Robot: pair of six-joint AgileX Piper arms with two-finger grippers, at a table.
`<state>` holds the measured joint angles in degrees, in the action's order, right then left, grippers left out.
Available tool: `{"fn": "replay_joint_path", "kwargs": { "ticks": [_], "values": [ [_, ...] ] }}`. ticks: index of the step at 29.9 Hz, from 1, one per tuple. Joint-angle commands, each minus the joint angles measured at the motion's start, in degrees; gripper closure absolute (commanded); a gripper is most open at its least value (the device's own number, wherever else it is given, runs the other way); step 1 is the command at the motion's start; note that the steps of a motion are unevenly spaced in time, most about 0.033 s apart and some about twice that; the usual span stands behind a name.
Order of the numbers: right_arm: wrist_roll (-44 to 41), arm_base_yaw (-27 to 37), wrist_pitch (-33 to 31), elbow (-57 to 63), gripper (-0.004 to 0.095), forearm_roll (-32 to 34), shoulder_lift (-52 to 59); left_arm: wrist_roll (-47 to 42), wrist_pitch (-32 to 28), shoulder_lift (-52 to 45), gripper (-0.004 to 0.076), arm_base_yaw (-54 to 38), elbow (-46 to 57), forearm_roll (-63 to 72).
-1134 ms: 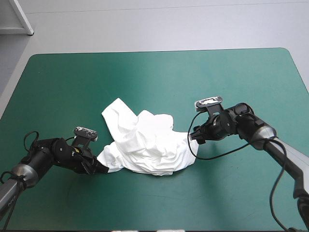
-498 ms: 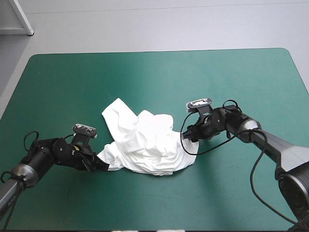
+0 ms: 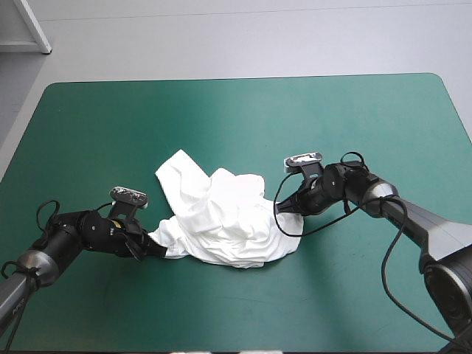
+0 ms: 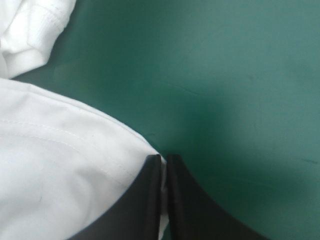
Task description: Fold the cloth
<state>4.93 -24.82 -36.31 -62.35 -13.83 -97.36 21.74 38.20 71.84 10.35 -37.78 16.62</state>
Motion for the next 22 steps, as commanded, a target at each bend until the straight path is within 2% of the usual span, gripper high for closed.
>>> {"fn": "replay_joint_path", "kwargs": {
  "ticks": [1, 6, 11, 18, 22],
  "values": [
    [0.22, -0.04, -2.57, -0.65, 0.0925, -0.72, 1.45, -0.59, -2.77, -1.15, 0.0705, 0.28, -1.65, 1.41],
    [-0.05, -0.04, -0.97, -3.43, 0.0925, 1.61, 4.83, -0.59, -2.51, -2.67, 0.0705, 0.28, -5.11, 1.41],
    [-3.24, -0.04, -1.20, -11.39, 0.0925, 8.52, 9.32, -0.59, 0.70, -5.37, 0.0705, 0.28, -14.33, 1.15],
    [-7.39, -0.04, -3.66, -29.10, 0.0925, 21.06, 12.65, -0.59, 8.35, -6.83, 0.0705, 0.28, -35.41, -5.44],
    [-8.13, -0.04, -6.56, -41.75, 0.0925, 26.91, 12.80, -0.59, 8.75, -6.83, 0.0705, 0.28, -46.90, -10.90]
  ]
}}
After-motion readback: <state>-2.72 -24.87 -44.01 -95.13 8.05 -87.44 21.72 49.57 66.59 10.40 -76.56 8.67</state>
